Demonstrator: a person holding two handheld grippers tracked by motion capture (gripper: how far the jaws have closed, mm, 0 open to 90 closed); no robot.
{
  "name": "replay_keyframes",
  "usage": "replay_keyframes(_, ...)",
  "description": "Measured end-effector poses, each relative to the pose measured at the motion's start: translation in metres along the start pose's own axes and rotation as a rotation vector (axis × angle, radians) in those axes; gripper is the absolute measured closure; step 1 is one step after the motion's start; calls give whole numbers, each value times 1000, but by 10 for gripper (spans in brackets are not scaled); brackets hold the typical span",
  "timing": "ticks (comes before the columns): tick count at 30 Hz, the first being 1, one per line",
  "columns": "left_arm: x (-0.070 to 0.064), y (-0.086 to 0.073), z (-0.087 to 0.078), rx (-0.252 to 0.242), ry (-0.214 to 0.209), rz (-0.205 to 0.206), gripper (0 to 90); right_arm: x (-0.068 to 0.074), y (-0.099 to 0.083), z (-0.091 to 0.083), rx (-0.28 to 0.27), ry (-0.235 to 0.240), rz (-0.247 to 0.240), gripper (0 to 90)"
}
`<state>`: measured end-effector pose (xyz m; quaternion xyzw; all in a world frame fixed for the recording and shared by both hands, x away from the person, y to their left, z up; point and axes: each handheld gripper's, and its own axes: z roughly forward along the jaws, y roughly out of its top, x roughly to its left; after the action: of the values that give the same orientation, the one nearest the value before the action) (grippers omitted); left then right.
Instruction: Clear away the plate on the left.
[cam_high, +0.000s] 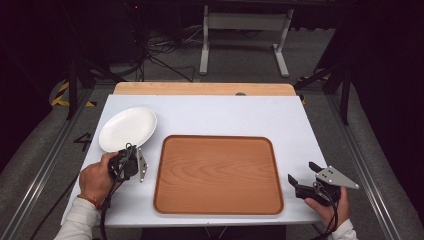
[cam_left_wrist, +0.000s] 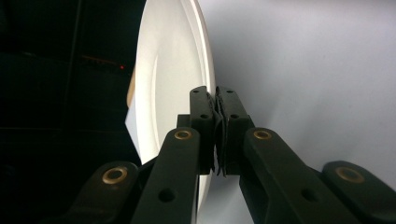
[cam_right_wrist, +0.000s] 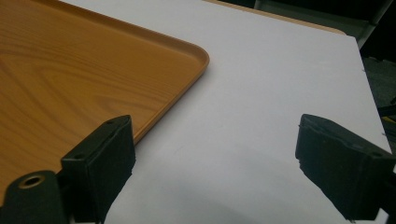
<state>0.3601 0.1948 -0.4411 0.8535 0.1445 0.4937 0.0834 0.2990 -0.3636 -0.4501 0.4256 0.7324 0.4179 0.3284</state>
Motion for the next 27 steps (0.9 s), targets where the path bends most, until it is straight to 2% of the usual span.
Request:
replay_keyframes(6, 0, 11, -11, -57, 13, -4, 874, 0, 0, 0, -2, -2, 1, 127)
replay_keyframes(17, -4, 36, -29, -138, 20, 30, 876, 0, 1, -2, -7, -6, 0, 127)
replay_keyframes(23, -9, 54, -41, -195, 15, 67, 875, 0, 1, -2, -9, -9, 3, 127)
replay_keyframes(27, -15, 68, -48, -229, 11, 106, 874, 0, 1, -2, -6, -10, 2, 127)
